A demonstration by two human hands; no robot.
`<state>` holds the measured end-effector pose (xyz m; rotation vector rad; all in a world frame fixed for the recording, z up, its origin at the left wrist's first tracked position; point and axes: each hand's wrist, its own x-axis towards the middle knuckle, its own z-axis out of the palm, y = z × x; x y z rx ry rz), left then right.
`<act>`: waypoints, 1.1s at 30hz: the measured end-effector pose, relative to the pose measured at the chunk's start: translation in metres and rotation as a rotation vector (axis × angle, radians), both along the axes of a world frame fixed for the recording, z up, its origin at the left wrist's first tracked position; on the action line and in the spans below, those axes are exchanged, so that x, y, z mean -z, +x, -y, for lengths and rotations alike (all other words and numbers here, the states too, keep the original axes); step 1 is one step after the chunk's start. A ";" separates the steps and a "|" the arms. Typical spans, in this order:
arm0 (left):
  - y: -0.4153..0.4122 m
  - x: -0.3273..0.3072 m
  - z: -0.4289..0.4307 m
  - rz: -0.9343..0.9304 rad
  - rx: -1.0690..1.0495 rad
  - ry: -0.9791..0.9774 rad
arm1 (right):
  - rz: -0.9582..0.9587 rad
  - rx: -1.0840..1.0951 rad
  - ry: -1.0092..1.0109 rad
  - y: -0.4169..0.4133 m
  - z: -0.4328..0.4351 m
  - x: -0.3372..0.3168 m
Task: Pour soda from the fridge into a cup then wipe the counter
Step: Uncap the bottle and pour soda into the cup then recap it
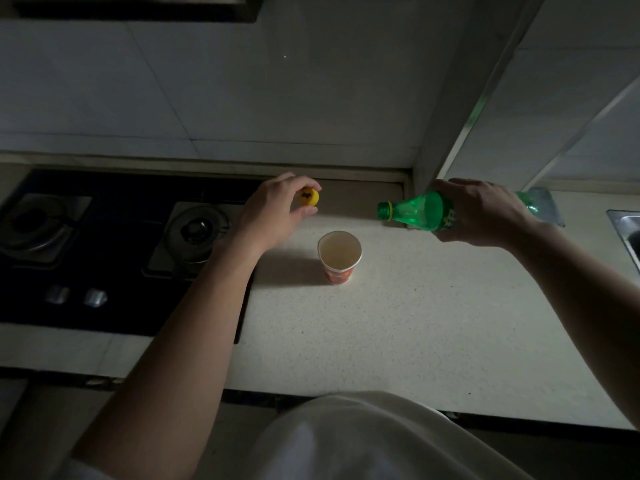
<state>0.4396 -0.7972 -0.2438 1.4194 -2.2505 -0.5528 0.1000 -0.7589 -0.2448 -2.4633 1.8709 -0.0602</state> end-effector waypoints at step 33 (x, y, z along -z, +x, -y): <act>0.006 0.000 -0.003 0.005 -0.019 -0.004 | -0.044 -0.022 0.028 0.016 0.008 -0.004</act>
